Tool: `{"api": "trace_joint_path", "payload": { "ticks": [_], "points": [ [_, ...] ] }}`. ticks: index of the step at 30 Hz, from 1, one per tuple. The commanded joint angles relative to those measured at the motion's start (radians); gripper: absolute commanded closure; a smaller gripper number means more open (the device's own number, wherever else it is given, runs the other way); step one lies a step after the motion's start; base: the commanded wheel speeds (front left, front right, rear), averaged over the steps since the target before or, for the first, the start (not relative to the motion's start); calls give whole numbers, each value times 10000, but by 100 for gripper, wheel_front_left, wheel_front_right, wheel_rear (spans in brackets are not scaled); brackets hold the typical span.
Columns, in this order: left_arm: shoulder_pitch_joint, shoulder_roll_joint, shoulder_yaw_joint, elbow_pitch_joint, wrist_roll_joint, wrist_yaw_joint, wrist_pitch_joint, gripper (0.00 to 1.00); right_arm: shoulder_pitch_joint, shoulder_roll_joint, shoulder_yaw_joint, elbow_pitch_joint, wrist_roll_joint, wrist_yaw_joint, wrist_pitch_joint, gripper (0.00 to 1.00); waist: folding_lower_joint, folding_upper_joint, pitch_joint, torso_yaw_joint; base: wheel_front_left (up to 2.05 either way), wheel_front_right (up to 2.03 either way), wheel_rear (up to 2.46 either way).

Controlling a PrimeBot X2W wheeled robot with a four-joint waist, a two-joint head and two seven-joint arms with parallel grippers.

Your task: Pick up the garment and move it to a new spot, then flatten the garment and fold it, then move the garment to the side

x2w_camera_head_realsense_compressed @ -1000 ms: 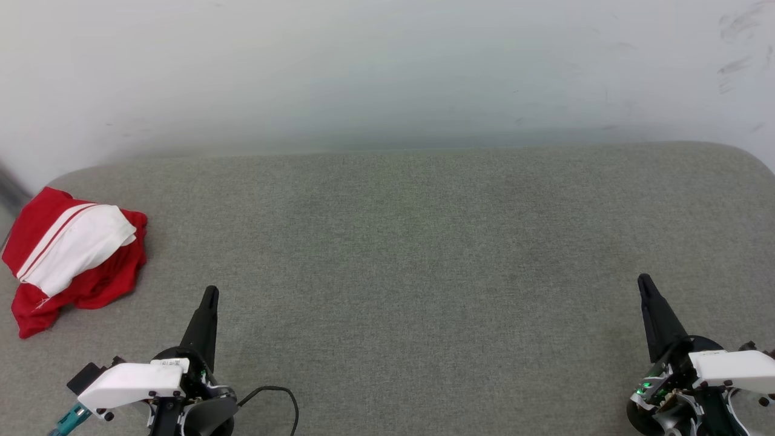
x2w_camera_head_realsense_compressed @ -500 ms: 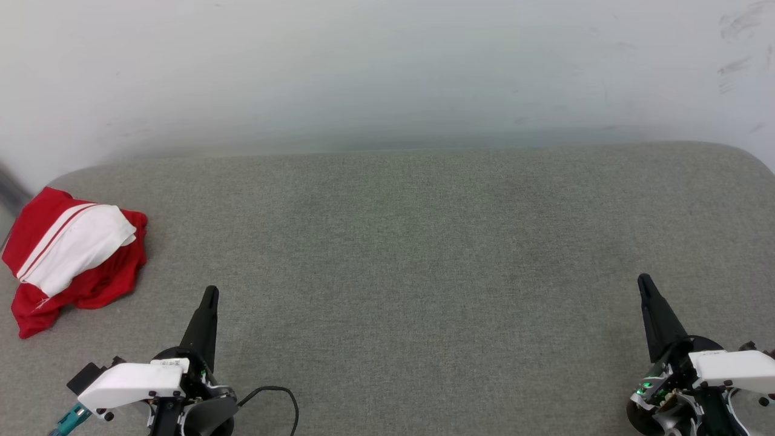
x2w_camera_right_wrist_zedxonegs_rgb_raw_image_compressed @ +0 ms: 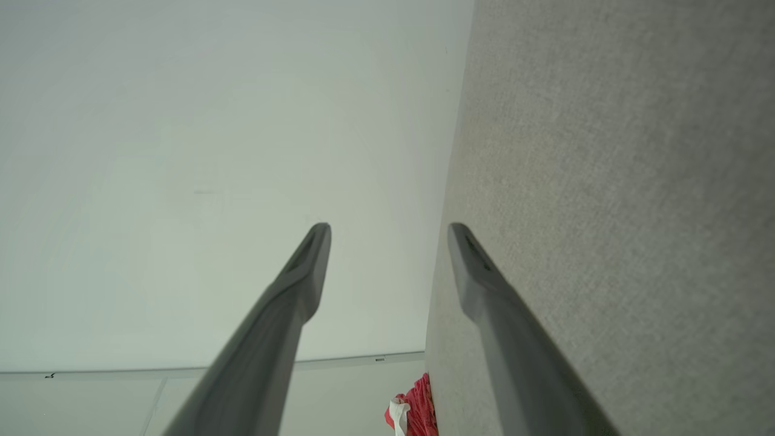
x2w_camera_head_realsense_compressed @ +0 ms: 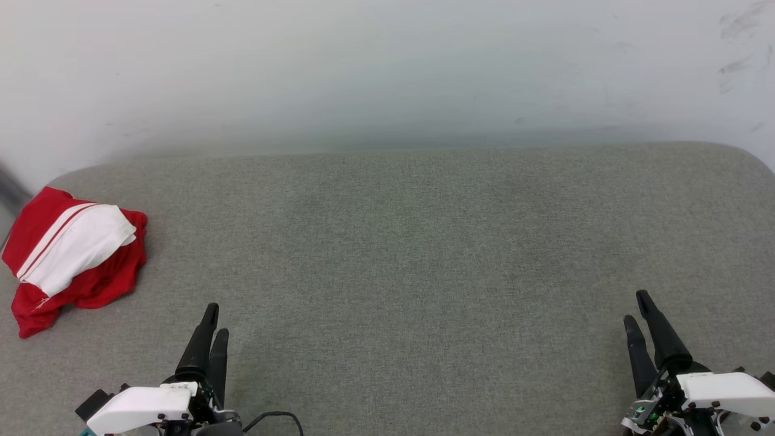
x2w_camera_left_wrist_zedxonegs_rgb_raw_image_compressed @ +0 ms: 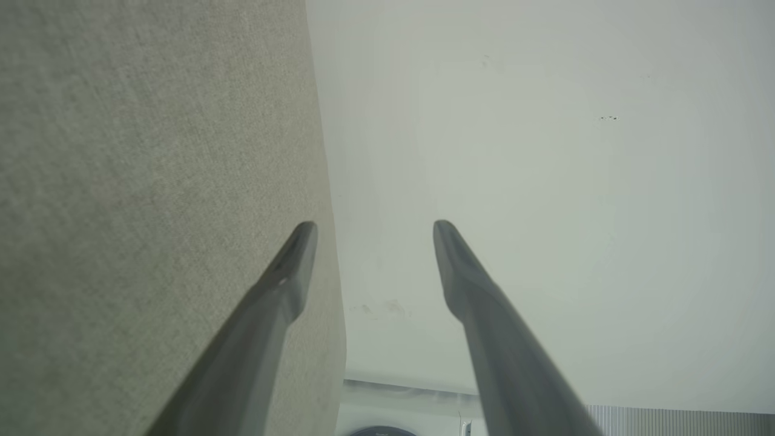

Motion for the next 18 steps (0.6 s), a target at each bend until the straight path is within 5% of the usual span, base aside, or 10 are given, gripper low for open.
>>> {"api": "trace_joint_path", "payload": {
  "ticks": [1,18],
  "points": [
    [-127,17,-24,-251,78,-4,-68,0,-110,-5,73,-237,-84,2,-85,0,0,0,1,-1,0,0,0],
    [56,23,602,-572,1560,-11,-856,0,-78,-64,392,-550,-2194,2,-877,0,0,0,10,-11,0,0,0]
  ]
}}
